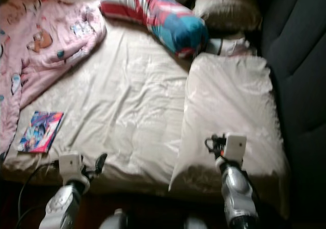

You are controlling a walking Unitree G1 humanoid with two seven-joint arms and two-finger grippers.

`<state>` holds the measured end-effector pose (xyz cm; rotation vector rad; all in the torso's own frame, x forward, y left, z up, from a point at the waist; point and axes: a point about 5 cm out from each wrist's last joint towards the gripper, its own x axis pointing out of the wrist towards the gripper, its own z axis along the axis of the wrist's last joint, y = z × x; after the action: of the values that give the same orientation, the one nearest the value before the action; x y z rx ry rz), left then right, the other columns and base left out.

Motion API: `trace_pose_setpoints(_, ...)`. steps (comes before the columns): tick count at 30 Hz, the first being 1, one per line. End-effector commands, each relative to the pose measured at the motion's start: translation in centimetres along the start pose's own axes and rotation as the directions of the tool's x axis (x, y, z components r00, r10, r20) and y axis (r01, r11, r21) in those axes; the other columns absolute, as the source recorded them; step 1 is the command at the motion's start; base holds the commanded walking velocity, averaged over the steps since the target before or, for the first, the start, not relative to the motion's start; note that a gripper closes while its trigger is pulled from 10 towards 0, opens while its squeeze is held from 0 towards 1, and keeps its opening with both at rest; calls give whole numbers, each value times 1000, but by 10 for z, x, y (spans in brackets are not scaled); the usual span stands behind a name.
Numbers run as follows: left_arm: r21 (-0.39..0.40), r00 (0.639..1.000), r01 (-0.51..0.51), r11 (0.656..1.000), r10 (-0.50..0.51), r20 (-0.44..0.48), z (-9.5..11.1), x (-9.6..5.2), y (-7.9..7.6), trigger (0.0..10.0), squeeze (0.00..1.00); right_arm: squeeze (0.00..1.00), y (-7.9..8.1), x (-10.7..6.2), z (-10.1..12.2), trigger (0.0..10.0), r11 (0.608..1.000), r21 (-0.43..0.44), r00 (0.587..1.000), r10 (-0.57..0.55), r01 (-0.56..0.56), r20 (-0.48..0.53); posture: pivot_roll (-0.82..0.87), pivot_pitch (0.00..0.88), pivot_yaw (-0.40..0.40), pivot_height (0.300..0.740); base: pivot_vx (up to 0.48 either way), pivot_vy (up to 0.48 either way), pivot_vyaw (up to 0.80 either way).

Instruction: Clean up the room

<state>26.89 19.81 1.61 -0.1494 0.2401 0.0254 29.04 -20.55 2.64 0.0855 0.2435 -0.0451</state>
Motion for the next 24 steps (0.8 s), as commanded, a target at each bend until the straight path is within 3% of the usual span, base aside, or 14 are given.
trace_pose_setpoints(1,10,993,-31,999,32,-113,-26,-10,8,10000,0,0,-1,-9,-22,10000,1000,1,997,23,-23,-71,-34,120,21,740,0,0,0)
trace_pose_setpoints(6,24,971,-48,999,52,-235,-49,-15,9,10000,0,0,-2,-18,-47,10000,999,41,984,30,-23,-177,-38,87,14,740,0,0,0)
trace_pose_setpoints(12,61,896,-96,993,113,-430,-86,-38,15,10000,0,0,7,-35,-81,10000,999,26,940,35,-28,-339,-55,72,17,740,0,0,0)
trace_pose_setpoints(19,89,878,-87,992,119,-463,-93,-43,15,10000,0,0,3,-54,-106,10000,1000,4,886,2,0,-464,-32,107,13,740,0,0,0)
trace_pose_setpoints(24,108,871,-93,990,134,-473,-95,-47,22,10000,0,0,-8,-67,-118,10000,991,44,852,-85,125,-516,-33,136,27,740,0,0,0)
